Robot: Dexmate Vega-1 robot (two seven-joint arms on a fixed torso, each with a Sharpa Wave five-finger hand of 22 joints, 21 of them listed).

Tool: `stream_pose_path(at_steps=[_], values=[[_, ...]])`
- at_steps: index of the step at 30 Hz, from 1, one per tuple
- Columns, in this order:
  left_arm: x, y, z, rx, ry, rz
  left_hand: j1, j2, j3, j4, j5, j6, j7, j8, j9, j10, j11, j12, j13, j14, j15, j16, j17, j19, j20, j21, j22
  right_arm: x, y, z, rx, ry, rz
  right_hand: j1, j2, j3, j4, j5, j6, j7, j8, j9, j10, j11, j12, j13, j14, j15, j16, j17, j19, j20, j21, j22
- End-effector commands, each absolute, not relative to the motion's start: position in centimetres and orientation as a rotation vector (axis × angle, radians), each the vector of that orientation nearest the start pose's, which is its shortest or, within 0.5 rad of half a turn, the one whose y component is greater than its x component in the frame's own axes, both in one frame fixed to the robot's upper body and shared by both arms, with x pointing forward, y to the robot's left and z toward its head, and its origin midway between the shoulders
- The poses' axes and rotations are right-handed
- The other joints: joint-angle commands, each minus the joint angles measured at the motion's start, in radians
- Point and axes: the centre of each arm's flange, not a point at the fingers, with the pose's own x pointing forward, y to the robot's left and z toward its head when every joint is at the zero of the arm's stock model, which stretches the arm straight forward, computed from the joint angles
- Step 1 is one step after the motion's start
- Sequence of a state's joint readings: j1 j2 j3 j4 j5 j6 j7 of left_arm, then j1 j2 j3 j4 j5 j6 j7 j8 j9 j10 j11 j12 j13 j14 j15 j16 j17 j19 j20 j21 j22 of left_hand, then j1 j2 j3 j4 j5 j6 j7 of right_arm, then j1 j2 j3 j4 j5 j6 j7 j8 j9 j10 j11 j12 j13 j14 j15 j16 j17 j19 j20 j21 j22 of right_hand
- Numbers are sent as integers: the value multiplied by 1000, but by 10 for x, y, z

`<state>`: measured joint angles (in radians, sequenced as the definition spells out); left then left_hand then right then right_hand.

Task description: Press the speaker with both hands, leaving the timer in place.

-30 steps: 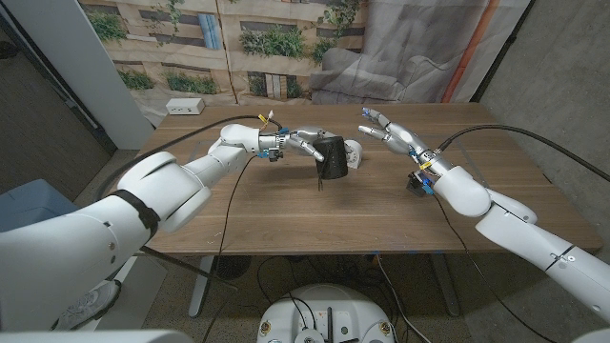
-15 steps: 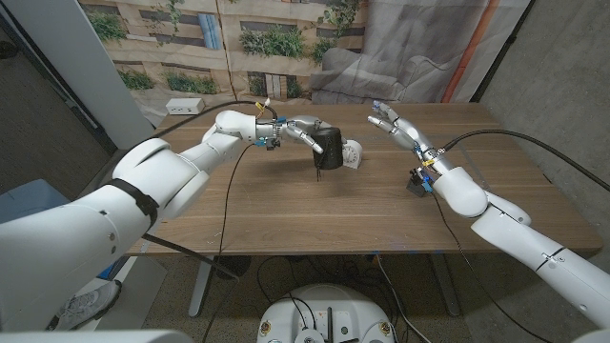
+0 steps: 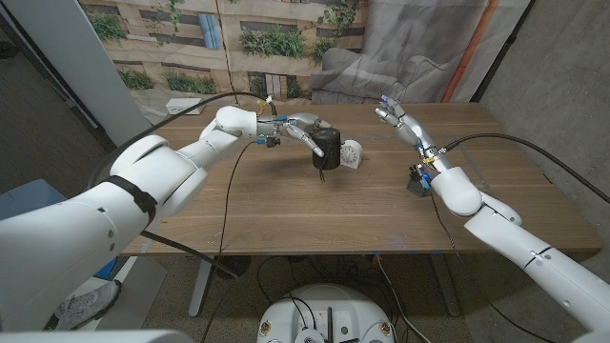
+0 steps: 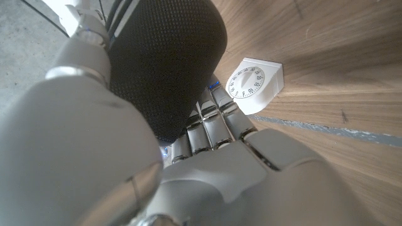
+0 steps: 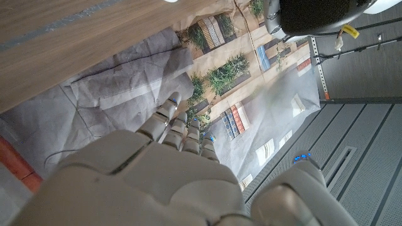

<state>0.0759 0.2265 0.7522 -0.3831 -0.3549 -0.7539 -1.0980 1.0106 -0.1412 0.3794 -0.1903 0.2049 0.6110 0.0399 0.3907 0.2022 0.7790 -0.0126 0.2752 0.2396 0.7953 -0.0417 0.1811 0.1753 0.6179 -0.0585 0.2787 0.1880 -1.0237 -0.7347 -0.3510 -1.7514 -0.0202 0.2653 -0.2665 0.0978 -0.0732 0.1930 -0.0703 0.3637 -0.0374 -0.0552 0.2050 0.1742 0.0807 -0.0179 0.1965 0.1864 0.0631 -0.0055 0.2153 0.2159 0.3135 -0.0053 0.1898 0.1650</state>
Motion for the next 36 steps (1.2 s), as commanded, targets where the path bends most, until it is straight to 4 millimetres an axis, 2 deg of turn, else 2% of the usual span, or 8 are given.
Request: stream_pose_path(at_steps=[1,11,15,26,36], values=[[666,139,89,989,-720,-1062,113,226,21,17,-3,239,-48,1,4,191,-160,5,2,61,-185,7,2,10,-120,3,5,564,-259,9,-568,-899,21,4,7,-3,2,4,4,-1,3,4,12,4,0,2,3,-1,6,2,6,2,1,2],[664,140,79,1064,-789,-997,119,221,20,12,-3,242,-45,-1,4,188,-159,2,1,64,-186,9,3,10,-117,3,5,578,-262,-1,-362,-870,64,1,13,-5,5,4,10,7,2,3,13,6,-1,1,-12,2,-1,2,-11,4,-7,1],[660,140,75,1151,-842,-972,119,221,20,13,-3,242,-43,-2,3,191,-157,2,1,65,-185,9,3,9,-117,3,5,582,-266,-3,-288,-837,92,-4,15,-7,8,5,10,10,0,3,14,9,-2,1,-20,-1,-3,3,-17,4,-9,1],[661,138,59,1176,-854,-955,119,226,23,16,-3,259,-37,-1,2,203,-150,5,0,68,-182,9,3,11,-116,4,5,589,-271,-2,-258,-792,97,-16,23,-12,16,5,22,21,-1,2,29,13,2,1,-13,-2,0,3,-15,0,-7,1],[666,142,39,1116,-881,-868,112,224,23,20,-4,269,-36,-4,1,204,-142,2,-3,67,-180,7,2,13,-118,5,5,594,-277,-2,-220,-758,96,-26,32,-16,24,5,13,23,-9,2,30,13,0,0,-31,7,-7,4,-34,4,-12,1]])
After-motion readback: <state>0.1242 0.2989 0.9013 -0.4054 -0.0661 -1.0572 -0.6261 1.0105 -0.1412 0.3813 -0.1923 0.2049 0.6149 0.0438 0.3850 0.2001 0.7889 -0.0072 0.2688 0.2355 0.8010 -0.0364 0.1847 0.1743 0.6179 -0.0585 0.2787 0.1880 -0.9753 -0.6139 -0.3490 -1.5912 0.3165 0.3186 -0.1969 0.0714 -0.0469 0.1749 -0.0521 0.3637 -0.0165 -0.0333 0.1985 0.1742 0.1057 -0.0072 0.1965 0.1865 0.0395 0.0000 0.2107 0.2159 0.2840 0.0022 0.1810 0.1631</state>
